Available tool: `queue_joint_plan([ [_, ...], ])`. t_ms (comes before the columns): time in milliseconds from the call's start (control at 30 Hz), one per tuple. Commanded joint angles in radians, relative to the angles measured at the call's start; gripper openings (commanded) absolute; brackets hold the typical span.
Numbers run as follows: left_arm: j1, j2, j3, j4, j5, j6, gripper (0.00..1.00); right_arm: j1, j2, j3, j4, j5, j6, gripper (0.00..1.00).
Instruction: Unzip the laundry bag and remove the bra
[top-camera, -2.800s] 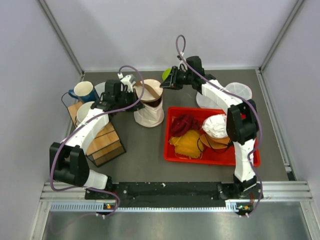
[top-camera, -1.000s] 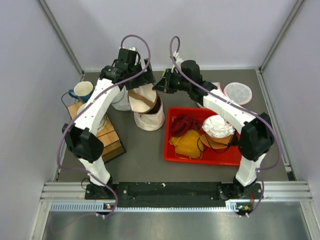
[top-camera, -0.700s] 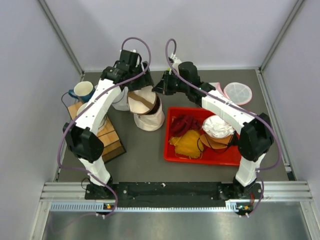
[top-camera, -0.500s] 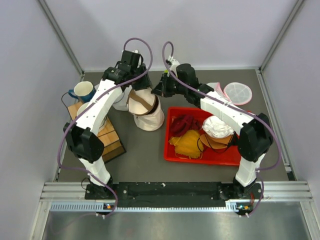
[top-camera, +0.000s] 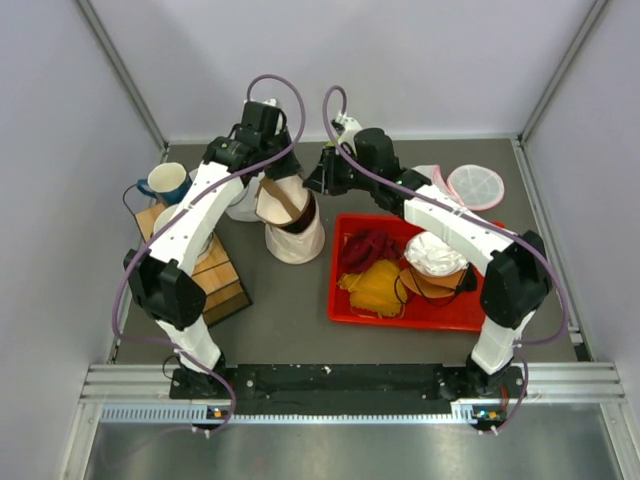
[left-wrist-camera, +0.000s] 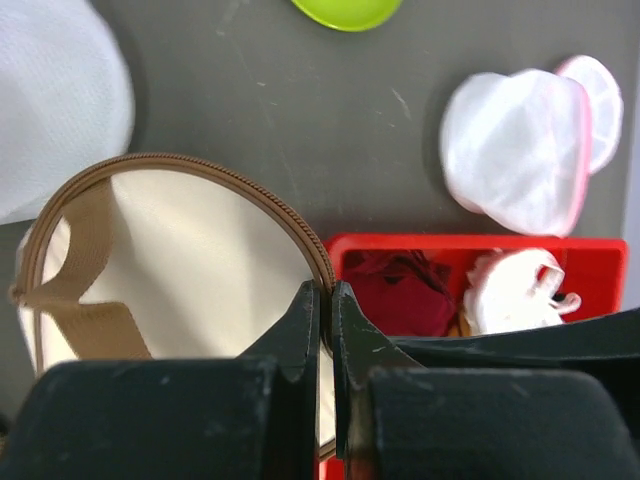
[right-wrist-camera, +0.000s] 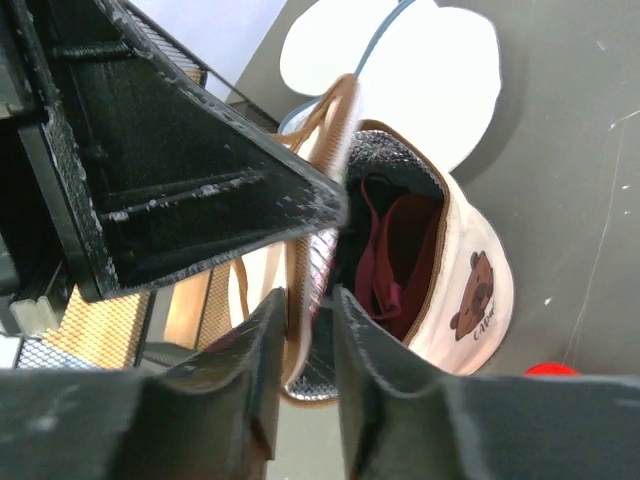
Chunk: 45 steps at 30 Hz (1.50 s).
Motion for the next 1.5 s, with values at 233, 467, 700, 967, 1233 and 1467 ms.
queue_joint_plan([
  [233, 0.041, -0.141, -0.04, 0.028, -0.102, 0.093, 0.0, -0.051, -0.245, -0.018, -0.015, 0.024, -0.009, 0.93],
  [467, 0.099, -0.267, -0.222, 0.166, 0.142, 0.171, 0.0, -0.122, -0.278, -0.093, 0.031, -0.002, 0.045, 0.64],
  [700, 0.159, -0.31, -0.257, 0.207, 0.334, 0.185, 0.0, -0.058, -0.135, -0.047, -0.022, 0.0, 0.005, 0.32],
  [967, 0.202, -0.322, -0.273, 0.219, 0.403, 0.152, 0.0, 0.017, 0.093, 0.198, -0.185, -0.008, -0.083, 0.42],
  [1233, 0.239, -0.328, -0.289, 0.238, 0.449, 0.135, 0.0, 0.047, 0.198, 0.292, -0.234, 0.011, -0.115, 0.43],
  [1467, 0.245, -0.338, -0.299, 0.247, 0.46, 0.13, 0.0, 0.05, 0.278, 0.321, -0.253, -0.002, -0.121, 0.45],
])
